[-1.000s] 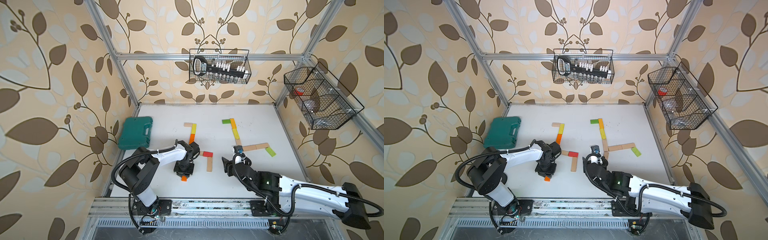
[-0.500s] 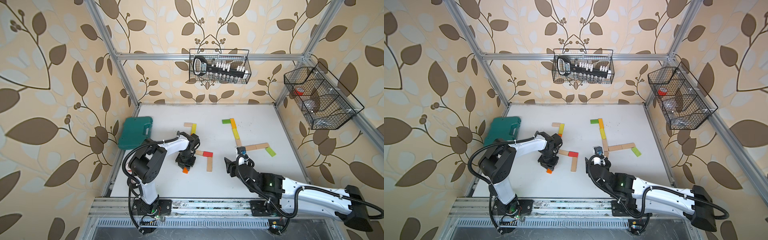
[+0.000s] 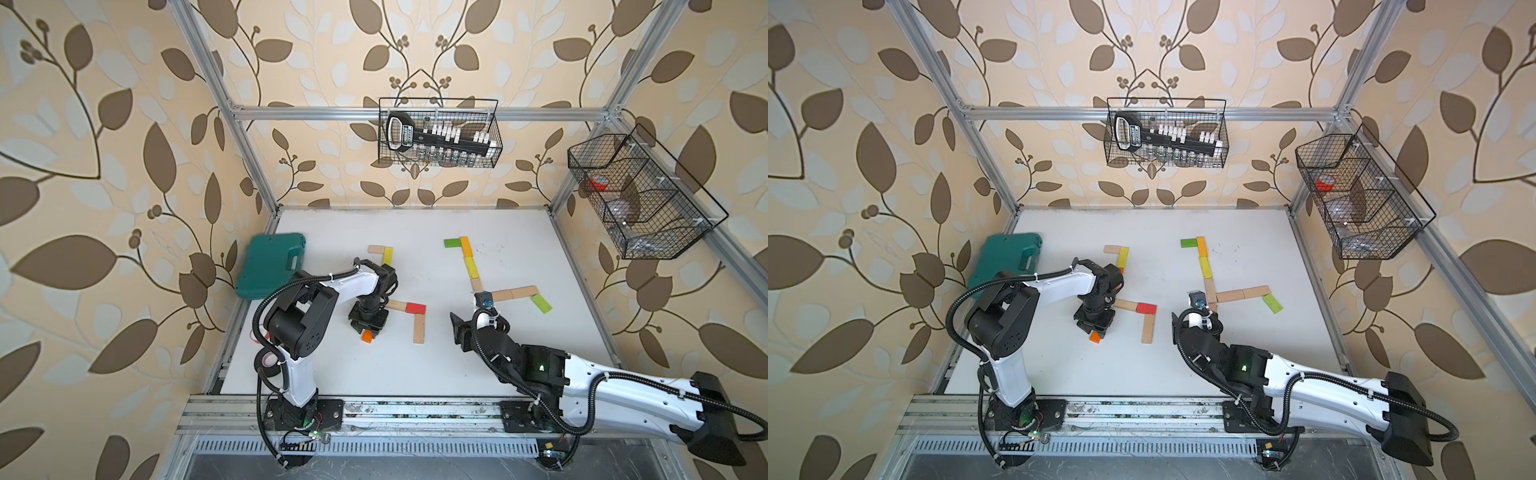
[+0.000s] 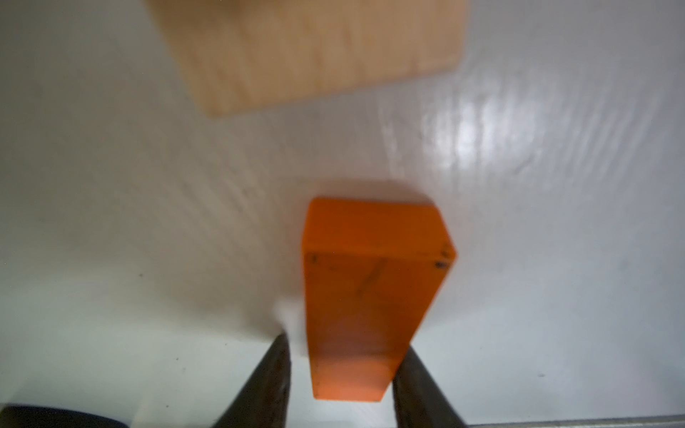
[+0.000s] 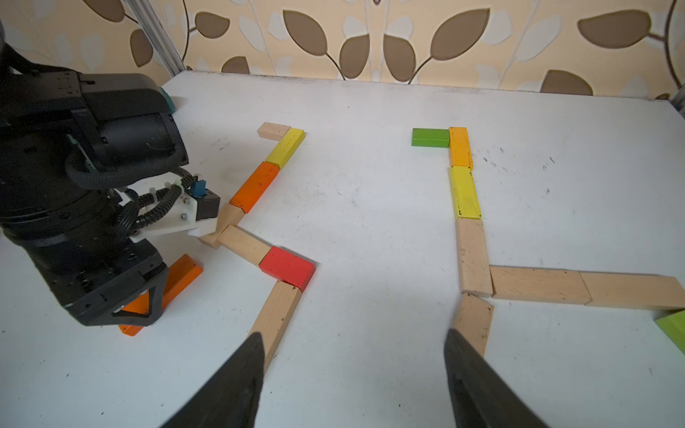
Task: Assemble a giraffe with building blocks
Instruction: Assemble the building block at the center of the board.
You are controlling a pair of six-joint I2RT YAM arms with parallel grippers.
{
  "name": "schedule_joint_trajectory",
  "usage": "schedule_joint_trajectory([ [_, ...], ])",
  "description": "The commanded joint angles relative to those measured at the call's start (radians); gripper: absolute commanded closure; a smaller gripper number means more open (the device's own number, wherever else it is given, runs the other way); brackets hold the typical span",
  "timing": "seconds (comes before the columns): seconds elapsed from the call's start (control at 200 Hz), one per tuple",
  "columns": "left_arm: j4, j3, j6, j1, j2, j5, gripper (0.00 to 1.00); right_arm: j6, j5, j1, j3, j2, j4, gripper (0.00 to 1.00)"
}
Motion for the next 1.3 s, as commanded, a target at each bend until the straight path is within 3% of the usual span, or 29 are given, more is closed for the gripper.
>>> schedule_joint_trajectory([
  [0.0, -0.032, 0.021, 0.005, 0.005, 0.004, -0.013, 0.67, -0.010, 0.022, -0.007, -0.017, 0.006, 0.017, 0.27],
  [0.205, -0.026, 0.032, 0.014, 0.007, -0.001, -0.007, 0.77, -0.012, 0.013, -0.013, -0.015, 0.013, 0.021, 0.26],
  [1.3, -0.035, 0.093, 0.014, 0.034, 0.052, -0.030, 0.79, -0.014, -0.018, -0.041, -0.034, -0.001, 0.031, 0.26],
])
